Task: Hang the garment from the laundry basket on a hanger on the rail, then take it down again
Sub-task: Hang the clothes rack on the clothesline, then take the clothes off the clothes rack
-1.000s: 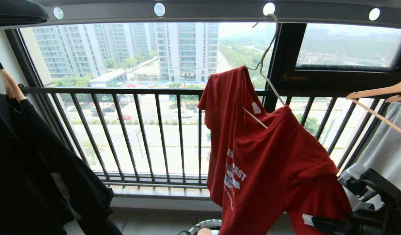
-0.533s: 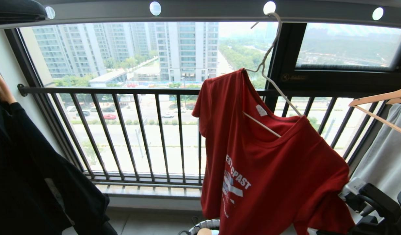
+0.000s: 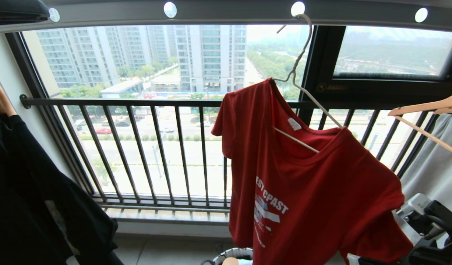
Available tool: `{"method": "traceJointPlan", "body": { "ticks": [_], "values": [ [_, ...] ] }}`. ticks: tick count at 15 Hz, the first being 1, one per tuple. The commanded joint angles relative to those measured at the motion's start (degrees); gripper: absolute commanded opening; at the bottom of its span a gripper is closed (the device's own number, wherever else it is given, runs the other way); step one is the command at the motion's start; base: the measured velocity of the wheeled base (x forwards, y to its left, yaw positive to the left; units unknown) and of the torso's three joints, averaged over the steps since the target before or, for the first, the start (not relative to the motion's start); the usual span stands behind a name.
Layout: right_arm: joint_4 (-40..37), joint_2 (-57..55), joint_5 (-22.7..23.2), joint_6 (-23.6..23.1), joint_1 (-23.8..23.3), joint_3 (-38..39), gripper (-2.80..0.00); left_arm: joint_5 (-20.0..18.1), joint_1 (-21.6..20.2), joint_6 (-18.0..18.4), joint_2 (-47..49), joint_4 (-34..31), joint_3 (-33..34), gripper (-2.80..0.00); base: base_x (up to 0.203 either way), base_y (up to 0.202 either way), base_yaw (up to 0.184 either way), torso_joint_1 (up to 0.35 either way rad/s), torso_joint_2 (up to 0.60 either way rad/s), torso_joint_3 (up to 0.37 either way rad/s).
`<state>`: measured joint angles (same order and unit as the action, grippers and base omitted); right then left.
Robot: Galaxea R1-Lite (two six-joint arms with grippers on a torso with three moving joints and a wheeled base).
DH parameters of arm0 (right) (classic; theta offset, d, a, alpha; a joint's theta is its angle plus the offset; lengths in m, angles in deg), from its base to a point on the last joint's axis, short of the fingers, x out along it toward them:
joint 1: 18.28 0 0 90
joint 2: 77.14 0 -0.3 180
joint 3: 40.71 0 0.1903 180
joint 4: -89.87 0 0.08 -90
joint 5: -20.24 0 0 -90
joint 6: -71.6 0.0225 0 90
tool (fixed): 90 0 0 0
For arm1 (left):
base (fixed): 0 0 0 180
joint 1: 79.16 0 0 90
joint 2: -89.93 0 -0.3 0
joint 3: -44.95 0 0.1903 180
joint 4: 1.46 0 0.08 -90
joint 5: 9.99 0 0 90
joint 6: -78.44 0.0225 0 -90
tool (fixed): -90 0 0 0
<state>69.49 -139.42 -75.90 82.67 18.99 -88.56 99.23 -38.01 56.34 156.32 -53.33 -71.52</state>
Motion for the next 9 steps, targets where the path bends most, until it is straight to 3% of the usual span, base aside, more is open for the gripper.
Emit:
{"method": "traceJointPlan", "body": {
  "ticks": [1,5,9],
  "values": [
    [-1.5,3.8,-0.6,0.0,0.0,-0.5,0.00,0.1,0.0,-0.1,0.8,-0.2,0.0,-2.80,0.000,0.000,0.000,0.000,0.00,0.000],
    [-17.0,15.5,-0.8,0.3,-0.1,-6.5,0.00,0.2,0.0,-0.2,5.1,-0.3,0.2,-2.80,0.000,0.000,0.000,0.000,0.00,0.000],
    [-27.4,19.9,-3.0,0.4,-0.2,-20.6,0.00,0.2,0.0,-0.3,10.9,-0.3,0.5,-2.80,0.000,0.000,0.000,0.000,0.00,0.000]
  ]
}}
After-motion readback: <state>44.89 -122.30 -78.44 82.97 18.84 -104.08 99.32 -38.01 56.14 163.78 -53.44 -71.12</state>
